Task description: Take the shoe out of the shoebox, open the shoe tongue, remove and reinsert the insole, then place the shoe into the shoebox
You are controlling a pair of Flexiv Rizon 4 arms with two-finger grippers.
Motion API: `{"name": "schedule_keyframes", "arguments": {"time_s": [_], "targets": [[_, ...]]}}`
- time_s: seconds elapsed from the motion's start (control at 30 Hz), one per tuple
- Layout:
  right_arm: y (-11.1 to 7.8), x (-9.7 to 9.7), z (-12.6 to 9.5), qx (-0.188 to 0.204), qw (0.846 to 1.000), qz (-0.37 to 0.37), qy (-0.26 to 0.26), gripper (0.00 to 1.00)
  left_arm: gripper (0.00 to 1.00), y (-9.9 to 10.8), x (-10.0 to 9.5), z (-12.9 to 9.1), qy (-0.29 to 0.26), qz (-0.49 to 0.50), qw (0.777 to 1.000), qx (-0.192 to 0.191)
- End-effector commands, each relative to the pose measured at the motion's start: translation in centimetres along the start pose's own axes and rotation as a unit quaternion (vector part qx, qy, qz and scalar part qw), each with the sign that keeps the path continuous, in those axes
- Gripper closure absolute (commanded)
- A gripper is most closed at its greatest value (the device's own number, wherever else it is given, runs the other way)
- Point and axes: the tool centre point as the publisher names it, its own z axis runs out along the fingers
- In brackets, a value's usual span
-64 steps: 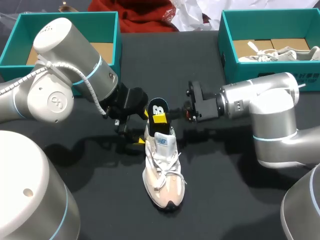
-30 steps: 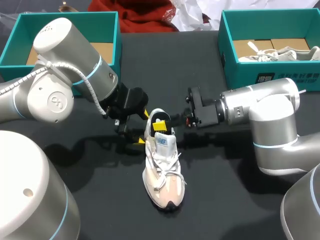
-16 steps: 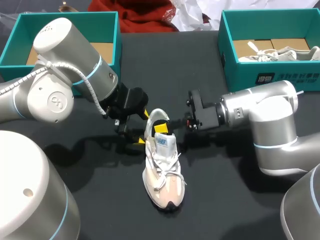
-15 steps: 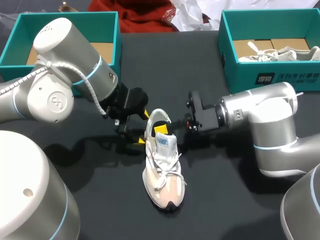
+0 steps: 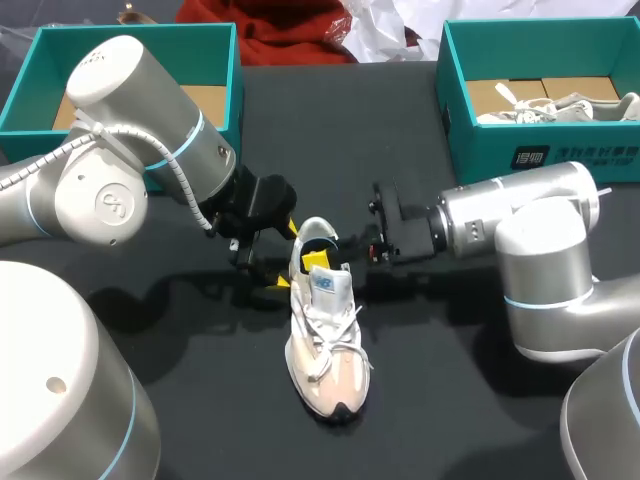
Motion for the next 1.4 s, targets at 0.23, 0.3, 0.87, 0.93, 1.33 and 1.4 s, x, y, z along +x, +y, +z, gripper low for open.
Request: {"name": "schedule_keyframes", "arguments": {"time_s": [0.23,0.3,0.87,0.93,1.33,1.4], "targets": [[2.0,-0.7,-0.7,0.016,1.000,-0.009,-0.007,0.71,0.00,0.0,0.0,0.1,-0.001,0.000,1.000,-0.001],[2.0,-1.2,-0.7,0.013,1.000,-0.006,-0.009,0.90,0.00,0.0,0.0,0.1,-0.001,0.000,1.000,-0.001],[-1.0,-0.5,0.4,0.000,0.999,0.038,0.002,0.67,0.00,0.0,0.0,0.1,-0.001,0.000,1.000,-0.001],[-0.2,-0.3,0.3,0.008,1.000,0.024,-0.002,0.55,0.00,0.0,0.0,0.1,-0.001,0.000,1.000,-0.001],[2.9,0.3,-1.1,0.064,0.997,-0.018,-0.032,0.51,0.00,0.9,0.1,-2.4,-0.004,0.012,1.000,0.003],[3.1,0.4,-1.4,0.070,0.997,-0.018,-0.039,0.50,0.00,1.1,0.1,-3.0,-0.003,0.017,1.000,0.005]]}}
